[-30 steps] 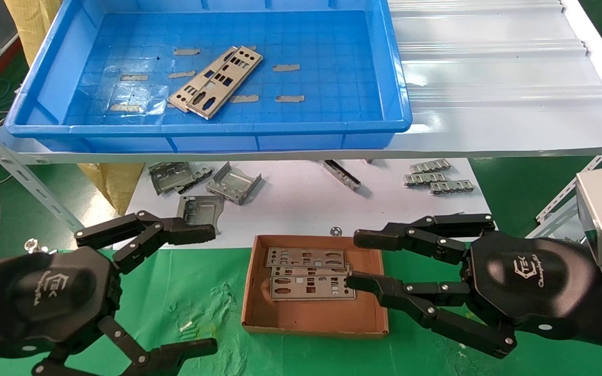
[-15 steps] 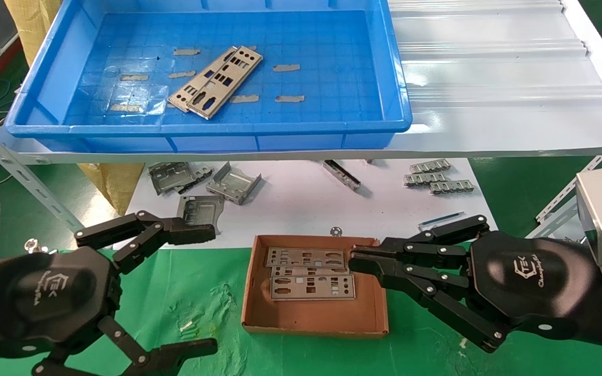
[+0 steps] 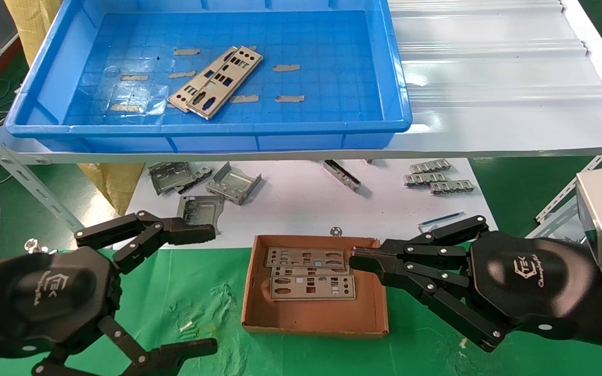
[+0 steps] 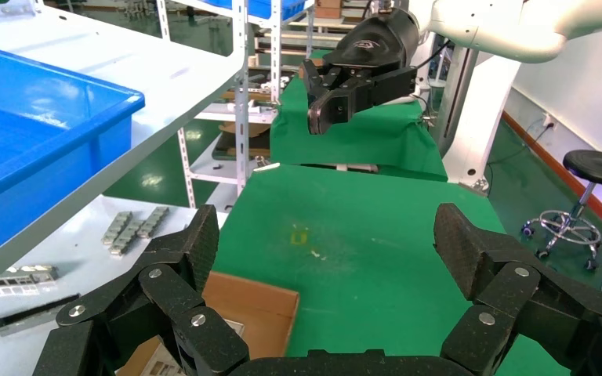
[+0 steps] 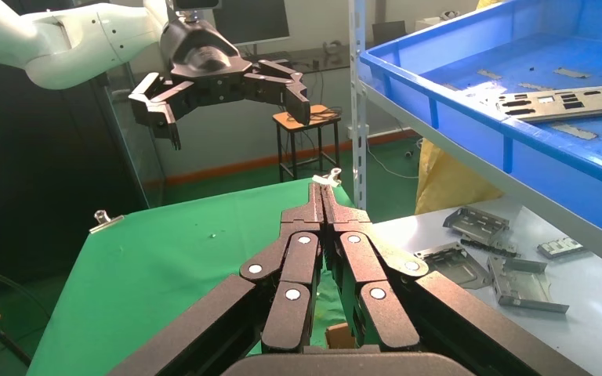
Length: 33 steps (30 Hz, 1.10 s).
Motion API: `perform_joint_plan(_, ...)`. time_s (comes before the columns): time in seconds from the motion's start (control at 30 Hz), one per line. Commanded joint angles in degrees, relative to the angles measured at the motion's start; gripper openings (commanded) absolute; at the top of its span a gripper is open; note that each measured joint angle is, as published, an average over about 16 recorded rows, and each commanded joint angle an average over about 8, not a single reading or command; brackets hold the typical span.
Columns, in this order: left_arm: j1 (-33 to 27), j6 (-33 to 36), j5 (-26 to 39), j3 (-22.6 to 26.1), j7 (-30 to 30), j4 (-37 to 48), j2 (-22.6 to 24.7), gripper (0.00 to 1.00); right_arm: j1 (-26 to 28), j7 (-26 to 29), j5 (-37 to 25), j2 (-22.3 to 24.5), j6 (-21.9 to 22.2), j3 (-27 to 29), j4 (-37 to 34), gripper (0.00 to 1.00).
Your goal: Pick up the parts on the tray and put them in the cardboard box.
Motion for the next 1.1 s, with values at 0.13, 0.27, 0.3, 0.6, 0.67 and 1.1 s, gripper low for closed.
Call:
perform_joint_plan(0.13, -1.24, -1.05, 0.53, -0.04, -0.46, 0.35, 0.28, 1.0, 0.0, 0.0, 0.0, 0.0, 0.0, 0.0, 0.0, 0.0)
perform_joint_plan(0.27, -6.51, -3.28, 2.92, 0.44, -1.71, 1.89, 1.77, 1.0, 0.0, 0.0, 0.0, 0.0, 0.0, 0.0, 0.0, 0.0)
perform_joint_plan(0.3, -8.39, -3.68, 3.81, 0.75, -2.01, 2.73, 2.37, 1.0, 0.0, 0.0, 0.0, 0.0, 0.0, 0.0, 0.0, 0.0)
perform_joint_plan(0.6, -29.31, -3.03, 15.53, 6.68, -1.88, 20.71, 11.35, 1.0, 0.0, 0.0, 0.0, 0.0, 0.0, 0.0, 0.0, 0.0)
perform_joint_plan(0.67, -33.62, -2.6, 18.41, 8.31, -1.21, 25.96, 13.71, 1.0, 0.0, 0.0, 0.0, 0.0, 0.0, 0.0, 0.0, 0.0)
perform_joint_plan(1.1, -50.16, -11.17, 31.63, 15.28, 3.93, 55.88, 26.57, 1.0, 0.0, 0.0, 0.0, 0.0, 0.0, 0.0, 0.0, 0.39)
